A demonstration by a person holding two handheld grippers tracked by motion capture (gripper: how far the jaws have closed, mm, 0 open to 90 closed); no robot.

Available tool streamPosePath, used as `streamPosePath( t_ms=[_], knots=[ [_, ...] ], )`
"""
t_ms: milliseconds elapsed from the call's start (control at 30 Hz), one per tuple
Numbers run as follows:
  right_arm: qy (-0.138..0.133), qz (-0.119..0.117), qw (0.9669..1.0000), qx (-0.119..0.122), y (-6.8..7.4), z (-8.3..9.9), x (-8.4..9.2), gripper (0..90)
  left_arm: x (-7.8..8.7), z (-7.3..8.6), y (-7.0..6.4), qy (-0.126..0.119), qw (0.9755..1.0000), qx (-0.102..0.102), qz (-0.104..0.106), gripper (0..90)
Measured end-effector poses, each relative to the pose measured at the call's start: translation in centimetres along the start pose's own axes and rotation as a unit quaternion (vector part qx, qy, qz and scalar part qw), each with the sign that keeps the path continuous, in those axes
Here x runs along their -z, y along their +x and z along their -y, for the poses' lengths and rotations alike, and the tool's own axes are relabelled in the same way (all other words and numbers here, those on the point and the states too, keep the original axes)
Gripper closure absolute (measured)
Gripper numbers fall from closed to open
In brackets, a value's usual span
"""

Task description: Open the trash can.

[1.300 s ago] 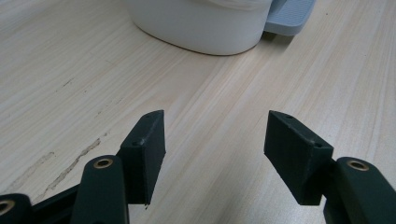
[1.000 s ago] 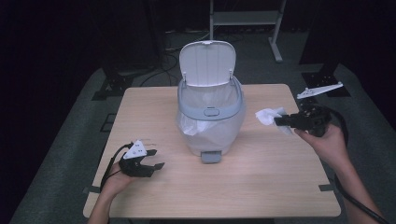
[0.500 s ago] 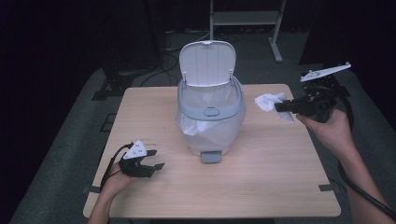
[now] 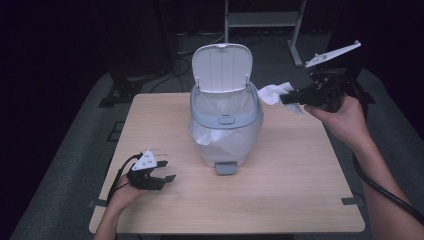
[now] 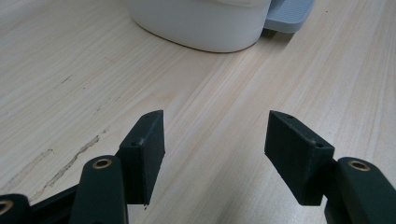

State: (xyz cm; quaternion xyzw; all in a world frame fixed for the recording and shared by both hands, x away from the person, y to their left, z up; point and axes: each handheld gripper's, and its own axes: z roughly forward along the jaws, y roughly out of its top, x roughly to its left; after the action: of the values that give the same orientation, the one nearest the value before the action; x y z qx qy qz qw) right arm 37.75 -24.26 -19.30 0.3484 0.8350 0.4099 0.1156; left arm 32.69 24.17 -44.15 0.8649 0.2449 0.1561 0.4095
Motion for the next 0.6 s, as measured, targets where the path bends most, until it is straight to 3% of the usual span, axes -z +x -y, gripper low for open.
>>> streamPosePath(
  t_ms=[600],
  knots=[
    [-0.002,-0.023,0.9991,0.036,2.2,-4.2,-1.7,83.6,0.0,0.1,0.1,0.000,1.0000,0.000,-0.001,37.1]
  ],
)
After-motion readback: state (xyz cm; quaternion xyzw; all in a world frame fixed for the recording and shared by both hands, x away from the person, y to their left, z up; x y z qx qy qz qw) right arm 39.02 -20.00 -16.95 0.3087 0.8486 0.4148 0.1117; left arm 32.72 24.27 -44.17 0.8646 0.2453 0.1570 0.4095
